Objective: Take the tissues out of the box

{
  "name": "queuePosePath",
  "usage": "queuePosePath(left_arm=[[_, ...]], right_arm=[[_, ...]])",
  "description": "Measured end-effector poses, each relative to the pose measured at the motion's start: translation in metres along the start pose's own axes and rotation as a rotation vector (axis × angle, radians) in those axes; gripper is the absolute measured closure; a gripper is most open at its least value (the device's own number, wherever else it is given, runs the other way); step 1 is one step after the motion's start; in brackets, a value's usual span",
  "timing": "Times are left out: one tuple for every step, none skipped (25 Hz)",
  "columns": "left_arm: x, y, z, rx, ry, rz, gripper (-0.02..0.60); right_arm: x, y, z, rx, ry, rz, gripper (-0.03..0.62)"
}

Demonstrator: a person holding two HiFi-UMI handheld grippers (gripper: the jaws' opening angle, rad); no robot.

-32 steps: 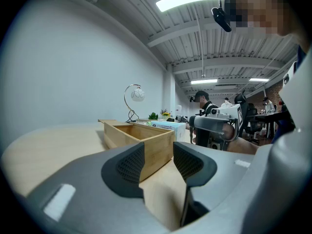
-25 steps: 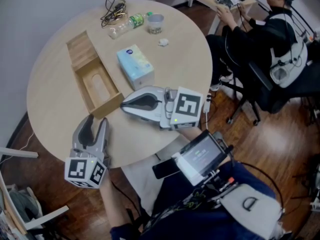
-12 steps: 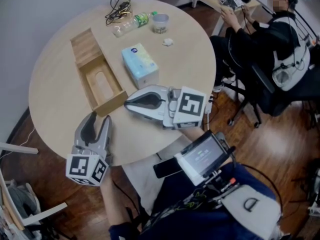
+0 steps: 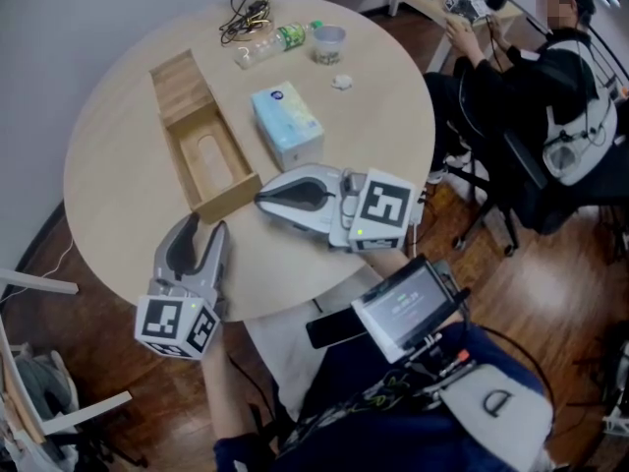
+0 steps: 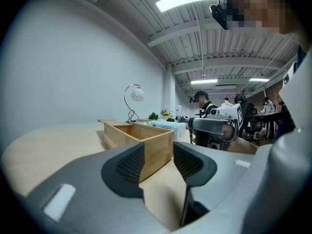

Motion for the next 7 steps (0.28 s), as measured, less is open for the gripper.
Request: queuePosePath(left_arm=[[0.0001,0.0000,0.0001,0.000,0.000,0.000,0.391],[0.0003,0.0001,0.0002,0.000,0.000,0.000,0.391],[0.0005,0.0002,0.0003,0.000,0.001,0.000,0.391],[0.0006,0.0002,0.0004,0.000,0.001,0.000,0.391],[0.0006,0.0002,0.0003,0.000,0.001,0.000,0.391],[0.0005,0.0002,0.0003,0.001,0.000,0.000,0.391],[0.0003,0.0003,0.0002,0.001,0.000,0.000,0.391]], right_arm=[[0.0000,-0.0001,-0.0002,0.000,-0.003,0.001,0.594],[0.0000,-0.0001,-0.0002,0.000,-0.004,0.001,0.594],[0.0000,0.0000,-0.0002,0.000,-0.005,0.000,0.594],[0.0001,0.0001,-0.0002,0.000,-0.006,-0.001,0.594],[0.0001,0.0002,-0.0002,0.000,-0.006,-0.001,0.594],[0.0002,0.0001,-0.0003,0.001,-0.007,-0.001,0.594],[0.0002,0.0000,-0.0005,0.001,-0.009,0.001,0.594]])
Point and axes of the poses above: the fingertips, and each gripper's own axes: x backward along the fingers, z to its left, y out of its top, the point moved 8 cm from there along x, backward along the fingers, and after that the axes turned 6 degrees about -z, right-handed, at the moved point
